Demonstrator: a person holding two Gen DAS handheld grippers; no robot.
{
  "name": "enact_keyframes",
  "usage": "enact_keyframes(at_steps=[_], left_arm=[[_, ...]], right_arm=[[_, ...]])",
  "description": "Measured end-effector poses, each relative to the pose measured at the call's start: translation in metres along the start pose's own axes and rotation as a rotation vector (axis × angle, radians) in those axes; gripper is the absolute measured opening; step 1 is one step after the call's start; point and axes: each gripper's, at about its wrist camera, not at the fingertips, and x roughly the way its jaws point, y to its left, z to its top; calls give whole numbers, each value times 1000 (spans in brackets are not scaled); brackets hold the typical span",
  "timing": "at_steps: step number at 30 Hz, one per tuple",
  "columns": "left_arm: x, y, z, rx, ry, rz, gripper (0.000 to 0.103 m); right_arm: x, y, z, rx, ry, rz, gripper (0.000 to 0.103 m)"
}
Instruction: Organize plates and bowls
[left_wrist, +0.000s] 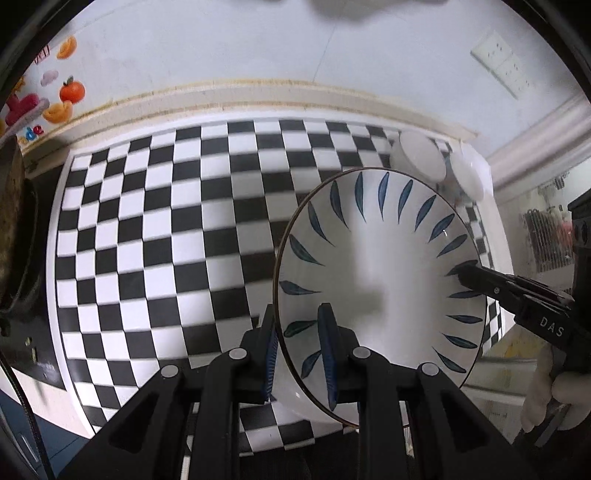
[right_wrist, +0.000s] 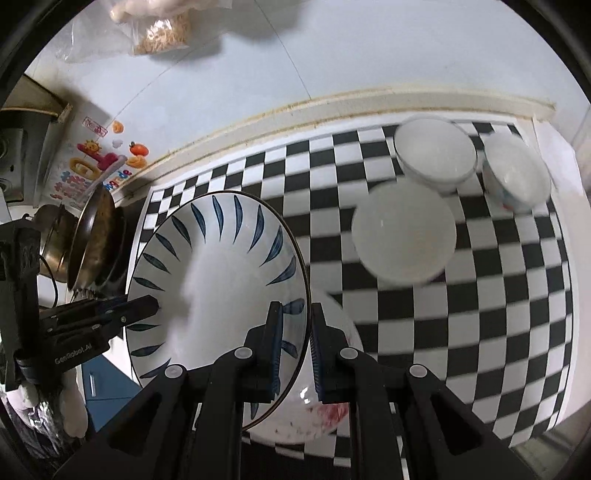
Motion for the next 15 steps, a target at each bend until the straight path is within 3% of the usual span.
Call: enact_keyframes(at_steps=[5,15], left_arm=[[23,1,-21,2,57,8,19],[59,-1,-44,3,123,36,19]], right_arm=[[14,-9,-34,25,37,-4,16],[49,-27,-69,62,90,-23,16]])
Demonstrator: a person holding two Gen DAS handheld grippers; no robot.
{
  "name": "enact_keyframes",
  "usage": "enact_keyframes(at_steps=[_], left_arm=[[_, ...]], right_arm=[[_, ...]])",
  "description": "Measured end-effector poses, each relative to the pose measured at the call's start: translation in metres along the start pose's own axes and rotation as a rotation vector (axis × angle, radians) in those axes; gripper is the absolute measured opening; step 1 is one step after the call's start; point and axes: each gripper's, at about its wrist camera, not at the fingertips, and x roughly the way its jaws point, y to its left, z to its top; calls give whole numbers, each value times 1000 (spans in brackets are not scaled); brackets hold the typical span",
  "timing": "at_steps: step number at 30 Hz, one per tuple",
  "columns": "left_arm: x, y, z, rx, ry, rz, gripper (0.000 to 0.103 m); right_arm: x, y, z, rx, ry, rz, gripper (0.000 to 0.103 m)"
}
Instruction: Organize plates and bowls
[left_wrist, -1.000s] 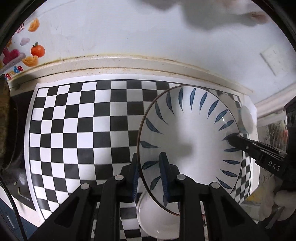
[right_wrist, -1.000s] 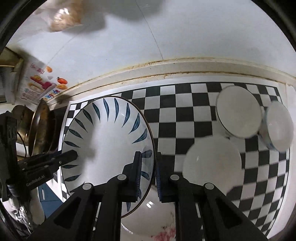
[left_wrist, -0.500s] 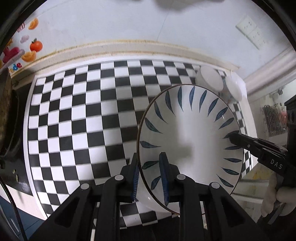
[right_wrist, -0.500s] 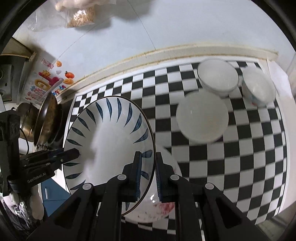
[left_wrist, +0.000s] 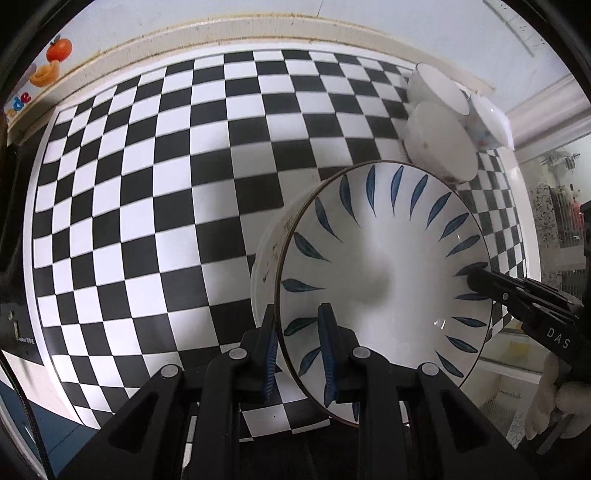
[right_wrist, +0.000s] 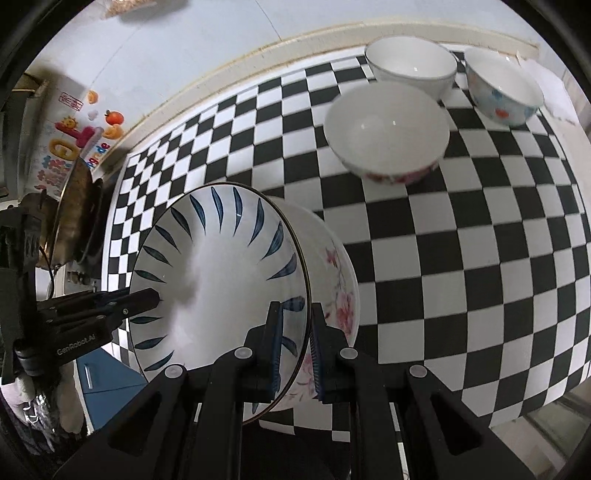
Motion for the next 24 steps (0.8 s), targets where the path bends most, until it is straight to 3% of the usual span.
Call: enact_keyframes(at_steps=[24], left_arm=[[39,2,2,-39,66,43,19]], right_arm=[[36,-11,6,-21,57,-31,16]])
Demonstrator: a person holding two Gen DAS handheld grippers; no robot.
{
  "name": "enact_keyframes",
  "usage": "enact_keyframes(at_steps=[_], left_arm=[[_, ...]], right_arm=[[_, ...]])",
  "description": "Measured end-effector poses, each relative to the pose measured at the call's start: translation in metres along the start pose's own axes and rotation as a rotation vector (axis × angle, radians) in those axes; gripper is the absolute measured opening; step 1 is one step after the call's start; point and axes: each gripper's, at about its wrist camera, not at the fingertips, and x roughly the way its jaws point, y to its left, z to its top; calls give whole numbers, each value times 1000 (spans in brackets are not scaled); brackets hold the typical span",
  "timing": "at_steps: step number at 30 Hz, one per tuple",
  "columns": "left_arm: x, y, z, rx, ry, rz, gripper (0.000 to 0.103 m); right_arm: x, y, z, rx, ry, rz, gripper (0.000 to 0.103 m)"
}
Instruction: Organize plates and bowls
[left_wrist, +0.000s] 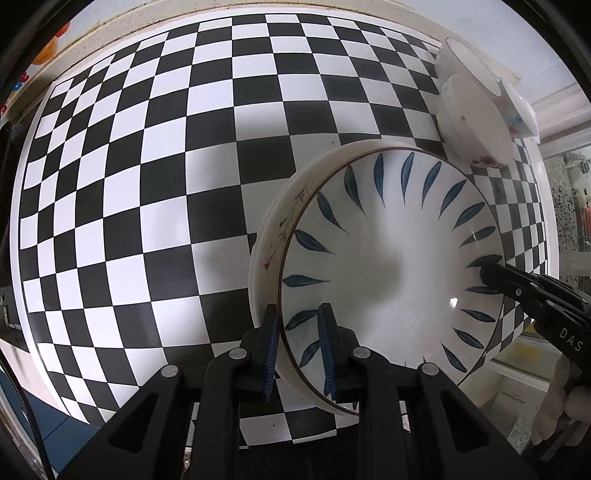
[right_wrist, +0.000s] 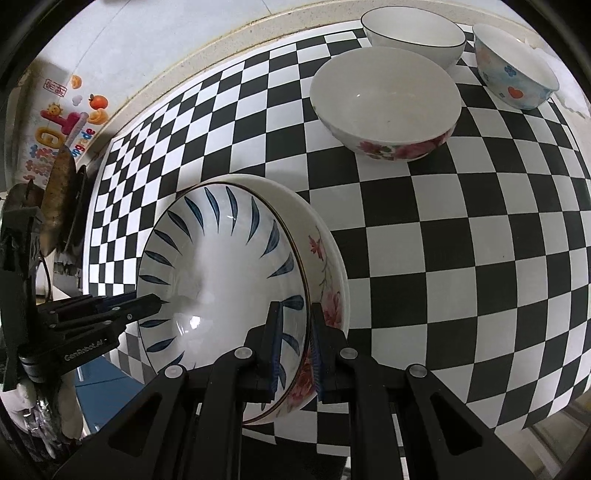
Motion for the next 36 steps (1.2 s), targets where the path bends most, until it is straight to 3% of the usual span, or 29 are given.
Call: enact_keyframes(at_steps=[13,22,36], left_arm=[[1,2,1,-20,18,-5,19],[-17,6,-2,-32,-11,-4,19],[-146,-19,-43,74,-168,14,19]], right_arm=[[13,-3,2,39,50,-58,18],[-6,3,-2,56,13,-83,18],[-128,59,-47,34,-141,-127,18]])
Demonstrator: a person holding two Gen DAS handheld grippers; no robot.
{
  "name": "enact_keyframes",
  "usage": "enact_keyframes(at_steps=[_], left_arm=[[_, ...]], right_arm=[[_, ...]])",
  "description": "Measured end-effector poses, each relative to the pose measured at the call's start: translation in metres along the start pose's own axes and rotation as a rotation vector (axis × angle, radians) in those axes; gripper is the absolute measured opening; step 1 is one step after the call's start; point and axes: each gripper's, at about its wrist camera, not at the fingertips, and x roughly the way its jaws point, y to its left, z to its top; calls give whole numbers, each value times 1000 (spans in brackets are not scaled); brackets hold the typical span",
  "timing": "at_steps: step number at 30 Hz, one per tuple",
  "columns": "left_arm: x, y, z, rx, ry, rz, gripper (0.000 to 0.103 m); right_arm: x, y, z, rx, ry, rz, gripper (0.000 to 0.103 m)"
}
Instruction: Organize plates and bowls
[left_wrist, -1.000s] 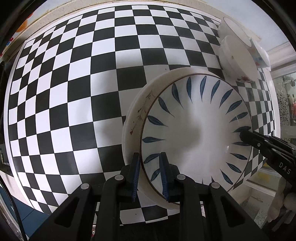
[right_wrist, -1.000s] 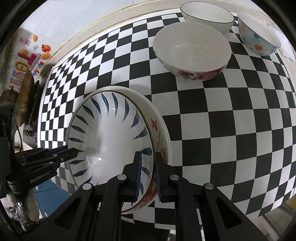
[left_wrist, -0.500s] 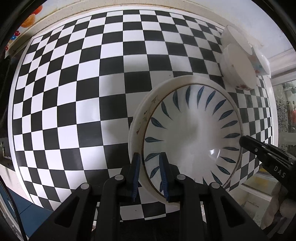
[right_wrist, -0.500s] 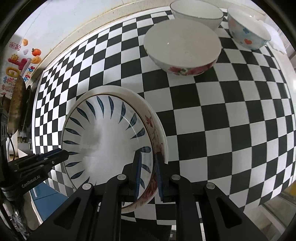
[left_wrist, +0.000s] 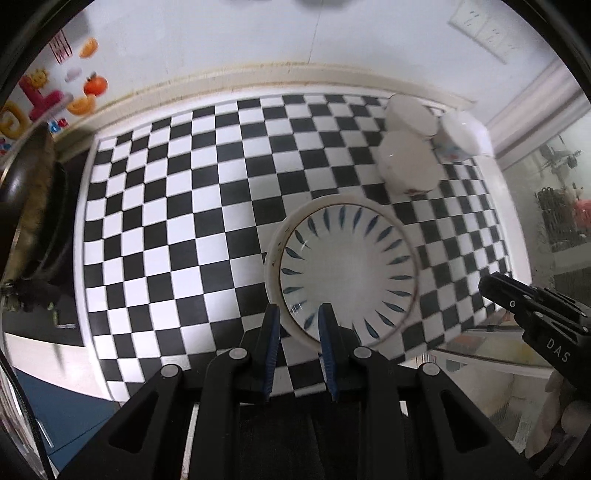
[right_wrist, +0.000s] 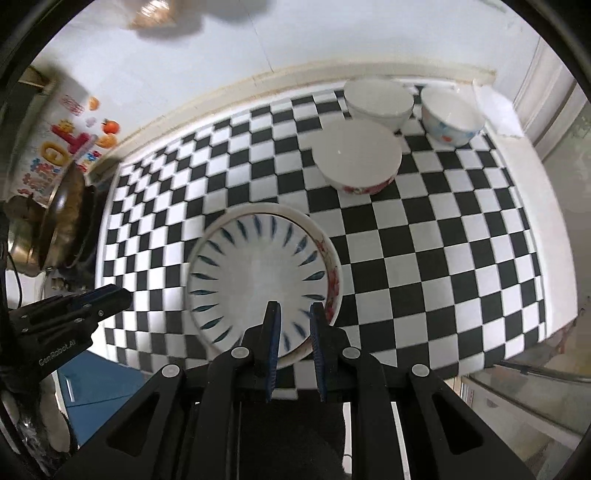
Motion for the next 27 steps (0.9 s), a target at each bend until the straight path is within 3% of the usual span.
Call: enact_keyframes(at_steps=[5,13,25,27], left_arm=[[-38,-10,-14,29,-39,-9,19],[-84,-21,-31,64,-104,-12,19],[-104,-26,-54,91,-139,-23,20],[-102,-26,-55,89,-135,-38,24]], right_arm=[[-56,26,-18,-35,-66,-12,18],[-105,53,-40,-74,-107,-31,18],[-135,65,-63,-73,-133,-30,18],[-134,65,-65,-67,-130,-25,18]])
